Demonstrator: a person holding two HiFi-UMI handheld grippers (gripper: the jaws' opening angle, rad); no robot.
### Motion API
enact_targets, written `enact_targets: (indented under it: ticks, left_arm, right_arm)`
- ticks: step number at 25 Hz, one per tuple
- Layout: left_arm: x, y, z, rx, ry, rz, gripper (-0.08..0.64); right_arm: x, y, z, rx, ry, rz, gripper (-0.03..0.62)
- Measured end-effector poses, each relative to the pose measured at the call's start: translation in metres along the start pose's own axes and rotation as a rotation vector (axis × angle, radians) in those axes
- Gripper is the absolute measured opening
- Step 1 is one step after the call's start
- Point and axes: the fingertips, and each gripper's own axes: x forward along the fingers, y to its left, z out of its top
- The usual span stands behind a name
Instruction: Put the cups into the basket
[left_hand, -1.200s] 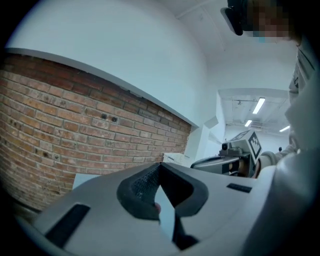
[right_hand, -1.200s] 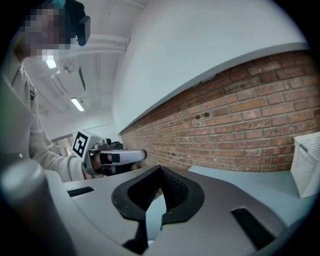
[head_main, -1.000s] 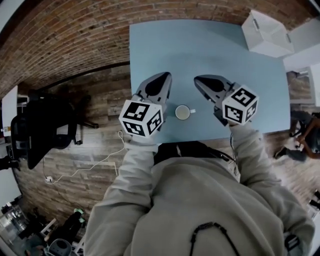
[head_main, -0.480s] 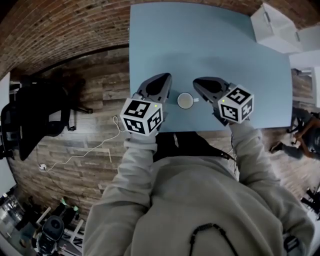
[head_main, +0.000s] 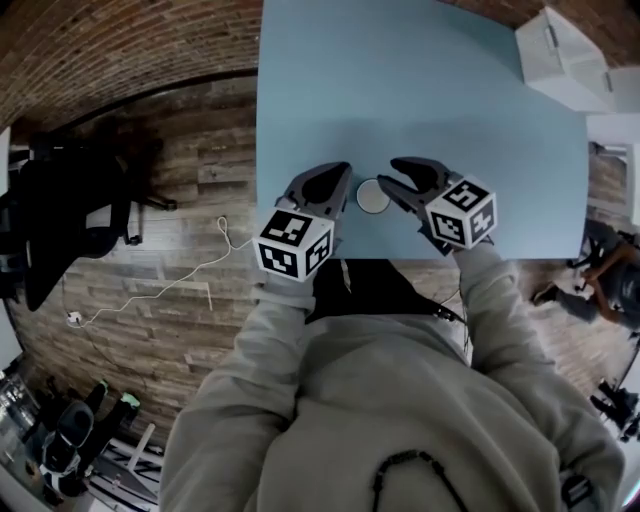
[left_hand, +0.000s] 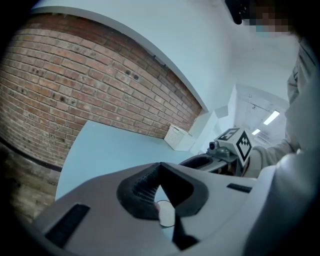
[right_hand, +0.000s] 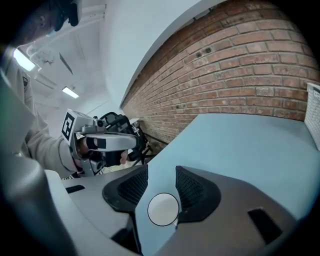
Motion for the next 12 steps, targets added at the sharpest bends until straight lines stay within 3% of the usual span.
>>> enact_targets:
  ticks: [5,12]
  left_arm:
    - [0.002,0.004,-0.021,-0.034,0.03,0.002,-0.003]
    - [0.007,0.017,-0.031,-0.055,0.046,0.007,-0.003]
  right_arm:
    - [0.017,0.0,-0.023,0.012,0.069,0.03,0.184]
    - [0.034,-0.012,-0.057,-0.011,0.177,0.001,0.216]
